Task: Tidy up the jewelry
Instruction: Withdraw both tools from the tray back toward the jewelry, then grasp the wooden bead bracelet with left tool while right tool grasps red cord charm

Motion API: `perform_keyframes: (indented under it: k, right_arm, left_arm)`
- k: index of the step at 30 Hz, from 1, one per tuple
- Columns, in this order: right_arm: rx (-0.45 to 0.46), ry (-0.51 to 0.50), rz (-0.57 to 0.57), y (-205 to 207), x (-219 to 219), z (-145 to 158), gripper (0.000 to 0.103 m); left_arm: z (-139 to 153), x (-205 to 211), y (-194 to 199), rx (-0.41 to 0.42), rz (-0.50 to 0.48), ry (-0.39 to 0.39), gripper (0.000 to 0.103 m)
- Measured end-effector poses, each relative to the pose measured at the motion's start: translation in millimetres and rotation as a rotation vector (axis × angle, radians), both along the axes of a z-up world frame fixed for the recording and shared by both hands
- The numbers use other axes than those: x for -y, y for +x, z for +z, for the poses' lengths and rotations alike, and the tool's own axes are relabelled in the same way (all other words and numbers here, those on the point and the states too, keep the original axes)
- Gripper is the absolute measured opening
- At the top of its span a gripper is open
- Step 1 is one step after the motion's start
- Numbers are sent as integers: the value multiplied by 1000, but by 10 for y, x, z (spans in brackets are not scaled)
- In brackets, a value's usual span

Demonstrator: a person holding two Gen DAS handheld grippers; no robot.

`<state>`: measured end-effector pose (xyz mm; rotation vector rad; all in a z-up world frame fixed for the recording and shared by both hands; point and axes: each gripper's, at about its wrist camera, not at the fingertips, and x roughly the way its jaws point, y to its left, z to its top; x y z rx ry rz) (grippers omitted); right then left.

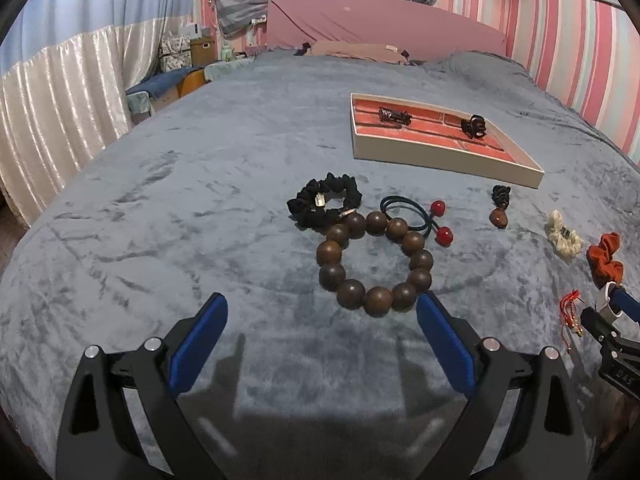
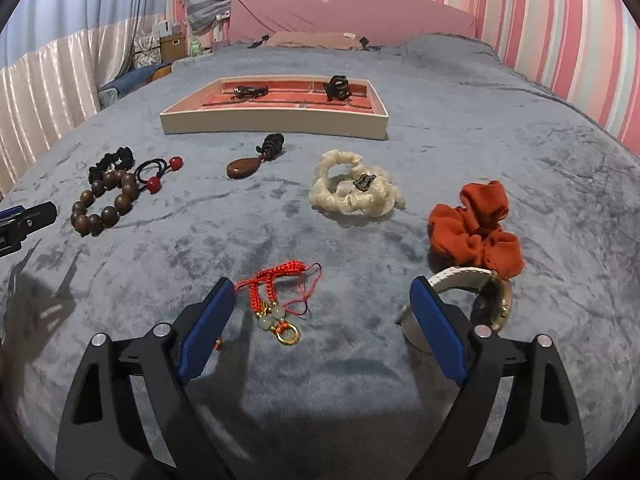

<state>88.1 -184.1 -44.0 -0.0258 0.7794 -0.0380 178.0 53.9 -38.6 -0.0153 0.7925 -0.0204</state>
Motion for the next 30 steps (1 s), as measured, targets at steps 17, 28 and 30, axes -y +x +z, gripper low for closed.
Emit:
perform_keyframes:
  k: [17,28,30]
  right_arm:
    - [-105,37,18,305,-10,-231,55]
    - [-106,64,60,334,-44,-218,22]
    - [-106,67,65,342,-48,-216,18]
  left_arm:
    - [-329,-74,632,-137,-20,-36,70]
    - [-380,-76,710,-125,-28,-31,57]
    - [-378,-72,712,-122,-31,-31,54]
